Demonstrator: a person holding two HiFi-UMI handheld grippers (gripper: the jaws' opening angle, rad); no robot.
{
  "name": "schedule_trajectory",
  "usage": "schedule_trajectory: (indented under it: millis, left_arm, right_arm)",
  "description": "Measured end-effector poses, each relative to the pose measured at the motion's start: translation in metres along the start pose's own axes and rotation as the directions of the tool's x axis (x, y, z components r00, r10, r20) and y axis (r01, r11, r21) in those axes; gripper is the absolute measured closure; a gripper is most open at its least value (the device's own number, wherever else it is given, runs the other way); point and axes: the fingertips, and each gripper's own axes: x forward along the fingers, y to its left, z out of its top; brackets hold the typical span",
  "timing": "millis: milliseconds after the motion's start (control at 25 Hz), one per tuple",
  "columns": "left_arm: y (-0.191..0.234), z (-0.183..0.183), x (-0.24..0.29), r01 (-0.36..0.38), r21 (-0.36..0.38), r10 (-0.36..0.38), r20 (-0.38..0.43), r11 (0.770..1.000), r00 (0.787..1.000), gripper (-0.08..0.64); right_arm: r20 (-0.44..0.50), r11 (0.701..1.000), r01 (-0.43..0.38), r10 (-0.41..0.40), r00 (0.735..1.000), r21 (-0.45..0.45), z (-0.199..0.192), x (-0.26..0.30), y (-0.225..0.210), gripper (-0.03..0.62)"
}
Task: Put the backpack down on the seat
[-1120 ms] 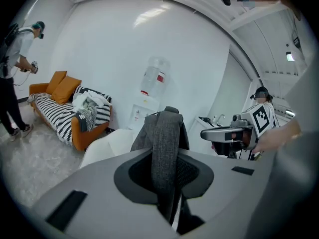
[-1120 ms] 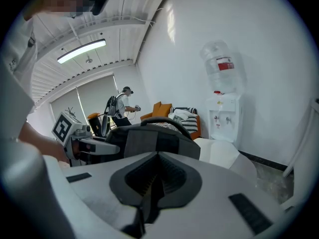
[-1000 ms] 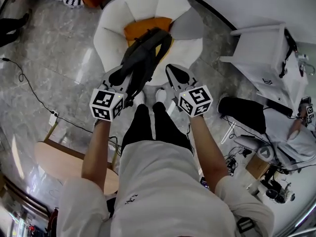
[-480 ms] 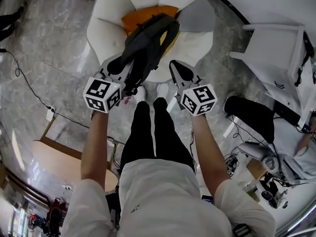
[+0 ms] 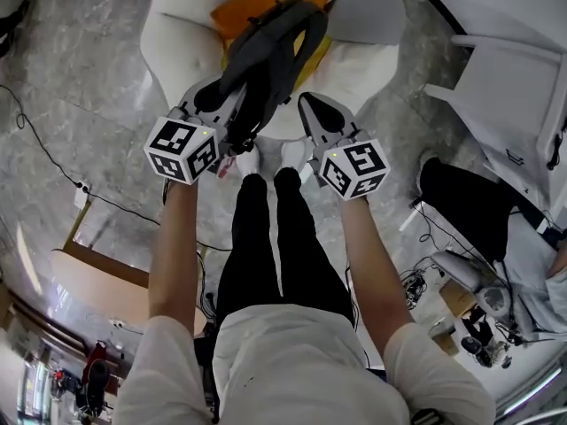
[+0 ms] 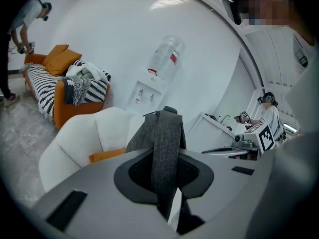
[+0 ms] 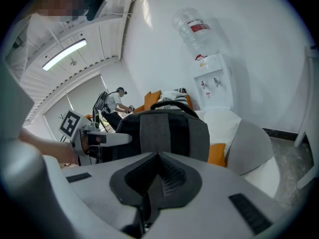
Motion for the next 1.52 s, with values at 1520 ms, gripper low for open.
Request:
schedule_trajectory:
  millis: [1520]
  left_arm:
    - [0.158,-0.090,0.009,-0.005,-0.262,0.072,0.245,0.965,0.967,0.488]
  right_arm:
    - [-0.036,0.978,-0.204,0.203,0.979,-0.032,-0.078,0.150,0.062,0.568]
